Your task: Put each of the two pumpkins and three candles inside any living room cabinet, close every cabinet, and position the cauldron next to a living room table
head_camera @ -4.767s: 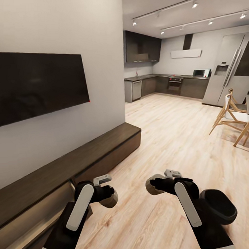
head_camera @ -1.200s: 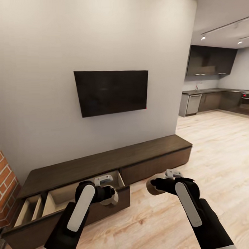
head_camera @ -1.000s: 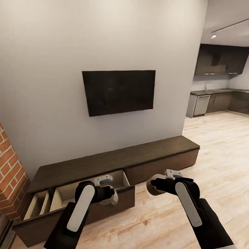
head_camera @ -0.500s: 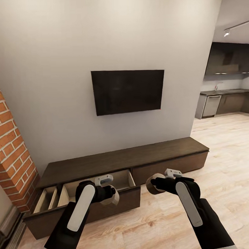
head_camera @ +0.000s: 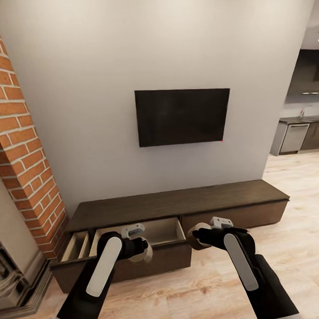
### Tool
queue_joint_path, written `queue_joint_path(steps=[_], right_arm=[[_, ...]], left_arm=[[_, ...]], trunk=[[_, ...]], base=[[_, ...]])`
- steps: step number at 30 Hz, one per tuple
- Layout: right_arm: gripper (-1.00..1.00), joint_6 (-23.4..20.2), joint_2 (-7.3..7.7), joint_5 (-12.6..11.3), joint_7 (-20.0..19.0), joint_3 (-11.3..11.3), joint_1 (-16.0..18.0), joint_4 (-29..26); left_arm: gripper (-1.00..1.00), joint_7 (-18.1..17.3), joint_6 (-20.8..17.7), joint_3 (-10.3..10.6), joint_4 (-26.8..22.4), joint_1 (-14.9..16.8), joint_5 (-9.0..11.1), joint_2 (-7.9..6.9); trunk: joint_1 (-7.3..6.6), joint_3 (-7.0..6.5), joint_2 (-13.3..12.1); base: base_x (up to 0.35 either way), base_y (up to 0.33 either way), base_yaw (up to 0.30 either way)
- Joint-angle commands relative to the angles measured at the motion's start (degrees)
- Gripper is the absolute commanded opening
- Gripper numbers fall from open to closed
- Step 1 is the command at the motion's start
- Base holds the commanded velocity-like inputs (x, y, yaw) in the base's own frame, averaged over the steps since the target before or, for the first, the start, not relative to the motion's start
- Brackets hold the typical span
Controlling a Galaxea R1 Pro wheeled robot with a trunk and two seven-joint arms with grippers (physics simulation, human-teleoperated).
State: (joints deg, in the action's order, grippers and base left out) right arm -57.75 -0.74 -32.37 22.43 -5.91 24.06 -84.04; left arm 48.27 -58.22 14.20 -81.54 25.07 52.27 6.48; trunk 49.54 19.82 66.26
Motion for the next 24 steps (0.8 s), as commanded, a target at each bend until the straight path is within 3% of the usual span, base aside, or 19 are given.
queue_joint_path(steps=[1,14,24], right_arm=[[-1.0,-0.1,0.0,-0.6,0.6,0.0,0.0,-0.1],[-1.0,-0.2,-0.04,-0.7,0.6,-0.1,0.0,-0.1],[-1.0,-0.5,-0.08,-0.7,0.6,-0.1,0.1,-0.1]], left_arm=[[-1.0,0.6,-0.1,0.0,0.0,0.1,0.6,0.02],[-1.0,0.7,0.0,0.0,0.0,0.1,0.6,-0.04],[-1.0,0.7,0.0,0.0,0.0,0.1,0.6,-0.04]], trunk=[[0.0,0.07,0.1],[0.0,0.07,0.1],[-2.19,-1.41,-4.0]], base=[[0.0,0.0,0.285],[0.0,0.0,0.285],[0.0,0.0,0.266]])
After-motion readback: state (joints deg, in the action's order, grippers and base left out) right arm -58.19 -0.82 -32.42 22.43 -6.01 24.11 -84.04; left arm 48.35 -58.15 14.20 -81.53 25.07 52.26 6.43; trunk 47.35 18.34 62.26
